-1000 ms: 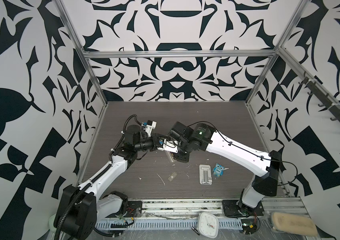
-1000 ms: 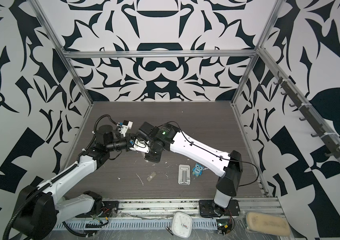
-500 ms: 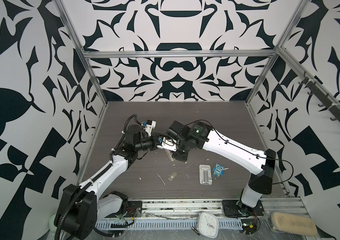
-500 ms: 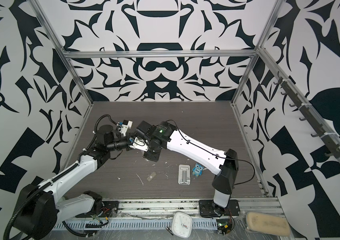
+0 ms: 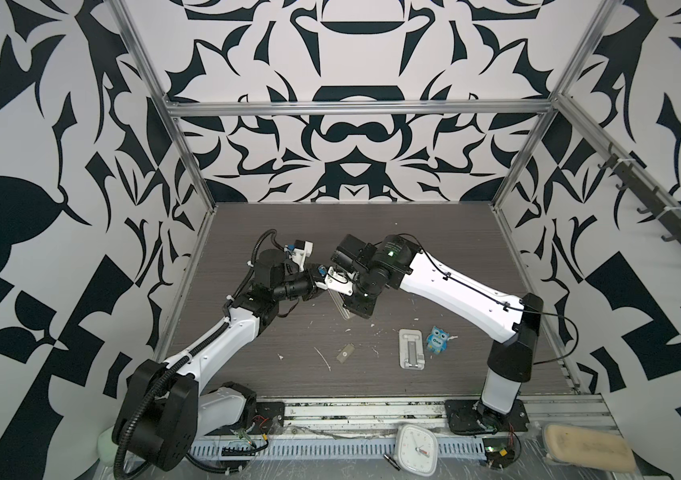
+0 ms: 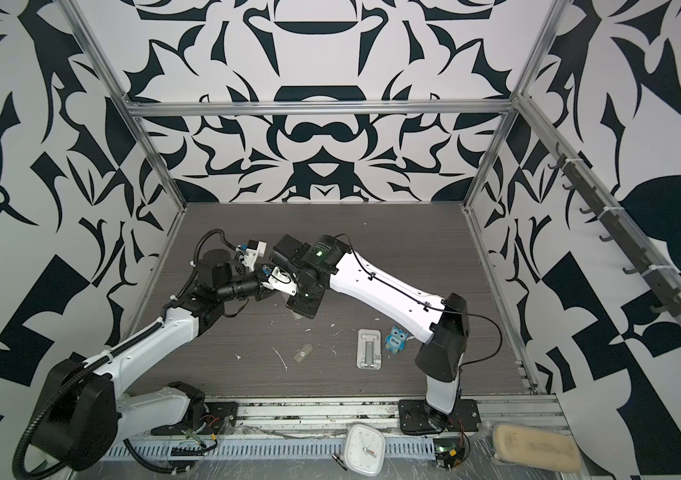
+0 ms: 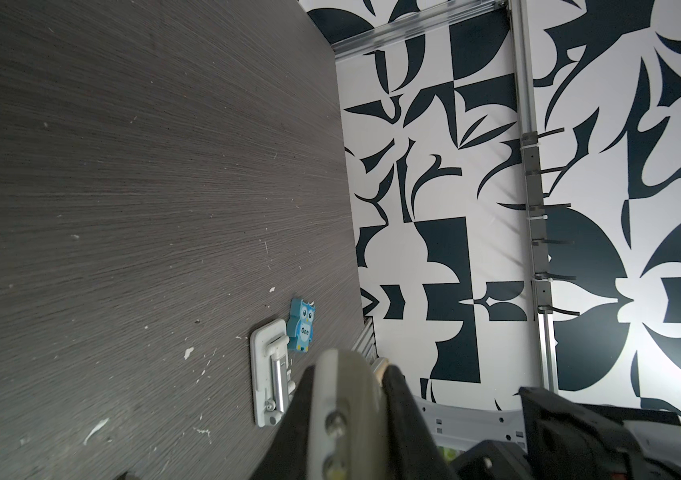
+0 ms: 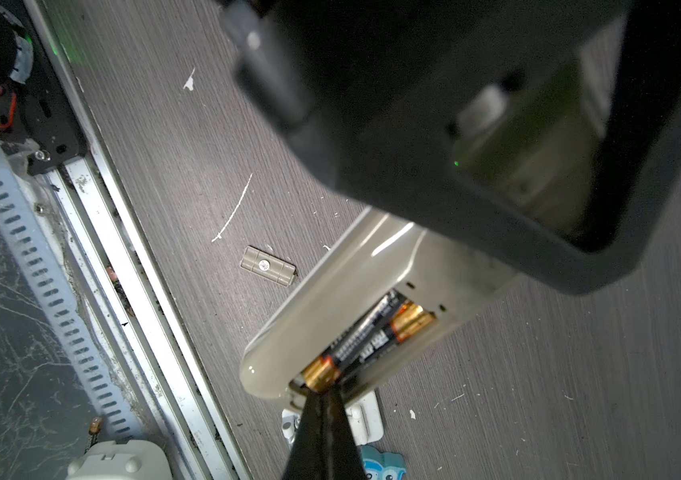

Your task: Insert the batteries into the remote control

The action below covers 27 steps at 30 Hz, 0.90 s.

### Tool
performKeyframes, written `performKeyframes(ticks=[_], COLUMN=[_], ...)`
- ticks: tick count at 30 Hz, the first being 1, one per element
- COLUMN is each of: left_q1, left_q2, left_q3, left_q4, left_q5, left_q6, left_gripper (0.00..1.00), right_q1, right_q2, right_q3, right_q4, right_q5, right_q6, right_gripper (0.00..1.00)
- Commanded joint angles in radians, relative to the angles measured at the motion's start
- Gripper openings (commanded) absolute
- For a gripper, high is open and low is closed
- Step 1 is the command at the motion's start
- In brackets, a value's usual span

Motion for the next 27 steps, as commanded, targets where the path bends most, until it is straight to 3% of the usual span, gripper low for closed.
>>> performKeyframes(ticks=[1,27], left_q1=[-0.055,-0.076], left_q2=[-0.024,-0.021], left_q3=[0.054,0.114], left_q4=[0.126,0.108], left_q5=[0.12,0.101], left_q6=[-0.06,-0.042], left_gripper=[0.0,0.0], right_q1=[-0.009,-0.017], right_q2=[0.065,0.147], right_q3=[0.016,0.055], right_q4=[0.125,0.037], right_q5=[0.014,0.053], right_q6=[0.045,0.069], right_gripper=[0.0,0.0])
